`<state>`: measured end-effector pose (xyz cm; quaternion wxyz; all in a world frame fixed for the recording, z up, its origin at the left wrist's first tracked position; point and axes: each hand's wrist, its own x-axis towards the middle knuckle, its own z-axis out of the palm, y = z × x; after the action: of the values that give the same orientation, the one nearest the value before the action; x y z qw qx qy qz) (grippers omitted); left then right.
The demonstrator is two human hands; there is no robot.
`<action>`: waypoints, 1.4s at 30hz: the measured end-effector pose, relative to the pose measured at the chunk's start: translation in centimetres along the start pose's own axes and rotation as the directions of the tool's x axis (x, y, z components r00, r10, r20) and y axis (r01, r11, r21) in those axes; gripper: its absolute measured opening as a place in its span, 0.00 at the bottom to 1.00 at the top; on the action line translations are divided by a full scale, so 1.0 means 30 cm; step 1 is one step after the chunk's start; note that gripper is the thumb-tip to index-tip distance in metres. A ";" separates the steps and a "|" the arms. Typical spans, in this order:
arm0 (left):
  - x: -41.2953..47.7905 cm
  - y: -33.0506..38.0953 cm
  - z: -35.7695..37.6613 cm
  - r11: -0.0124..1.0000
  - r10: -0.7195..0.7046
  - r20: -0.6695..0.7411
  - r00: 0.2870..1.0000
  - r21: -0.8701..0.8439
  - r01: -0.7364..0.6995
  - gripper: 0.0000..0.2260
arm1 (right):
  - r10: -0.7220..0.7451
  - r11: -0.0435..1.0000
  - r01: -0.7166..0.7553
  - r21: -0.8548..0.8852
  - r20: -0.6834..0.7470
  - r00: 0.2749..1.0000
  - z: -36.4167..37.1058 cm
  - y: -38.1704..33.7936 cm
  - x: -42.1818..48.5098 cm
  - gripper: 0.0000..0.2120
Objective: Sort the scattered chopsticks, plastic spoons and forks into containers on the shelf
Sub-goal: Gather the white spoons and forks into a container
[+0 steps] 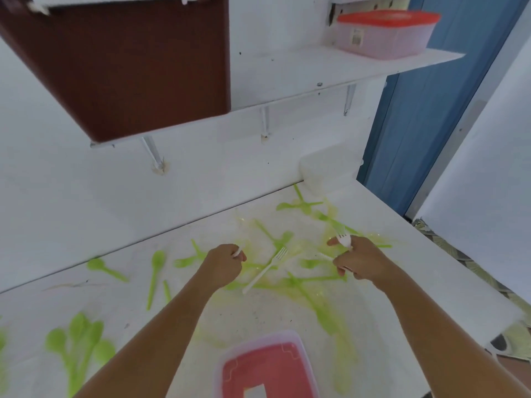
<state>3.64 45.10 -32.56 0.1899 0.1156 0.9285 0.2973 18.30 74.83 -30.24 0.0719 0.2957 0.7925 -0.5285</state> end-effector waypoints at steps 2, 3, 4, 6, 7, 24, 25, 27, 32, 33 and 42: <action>-0.003 0.020 0.059 0.989 0.071 -0.002 0.997 0.130 -0.071 0.09 | -0.042 0.962 0.035 0.272 0.019 0.999 -0.010 -0.022 -0.022 0.06; -0.001 0.031 0.092 0.976 0.095 -0.001 0.996 0.198 -0.093 0.08 | -0.067 0.923 0.042 0.382 0.052 0.996 -0.014 -0.028 -0.036 0.04; -0.002 0.040 0.122 0.953 0.107 0.005 0.994 0.284 -0.104 0.10 | -0.099 0.883 0.043 0.467 0.097 0.990 -0.016 -0.031 -0.049 0.08; 0.006 0.047 0.173 0.897 0.102 0.024 0.994 0.429 -0.103 0.14 | -0.152 0.819 0.029 0.573 0.168 0.974 -0.024 -0.037 -0.073 0.14; 0.012 0.042 0.194 0.881 0.099 0.022 0.995 0.463 -0.098 0.14 | -0.175 0.801 0.040 0.597 0.170 0.970 -0.024 -0.040 -0.083 0.15; -0.474 -0.055 -0.215 0.960 0.205 -0.203 0.958 -0.148 -0.237 0.06 | -0.367 0.787 0.399 0.471 -0.163 0.916 0.149 -0.219 -0.272 0.07; -0.584 -0.108 -0.252 0.961 0.194 -0.156 0.969 -0.167 -0.219 0.05 | -0.379 0.783 0.375 0.496 -0.097 0.920 0.209 -0.234 -0.291 0.06; -0.794 -0.241 -0.287 0.975 0.173 -0.059 0.983 -0.131 -0.180 0.09 | -0.392 0.804 0.312 0.506 0.057 0.918 0.329 -0.261 -0.320 0.06; -1.016 -0.528 -0.227 0.964 0.097 -0.001 0.995 0.249 -0.094 0.19 | -0.342 0.935 0.262 0.238 0.411 0.845 0.622 -0.327 -0.421 0.28; -1.023 -0.552 -0.218 0.967 0.087 -0.037 0.996 0.242 -0.076 0.21 | -0.352 0.936 0.314 0.160 0.469 0.810 0.666 -0.334 -0.447 0.28; -1.060 -0.675 -0.249 0.946 0.317 -0.060 0.947 0.092 -0.311 0.25 | -0.360 0.779 0.590 -0.212 0.618 0.699 0.847 -0.382 -0.645 0.24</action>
<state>27.09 14.76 -29.97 0.1009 0.2586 0.9160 0.2897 22.77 41.82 -23.84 0.2101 -0.1083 0.8769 -0.4185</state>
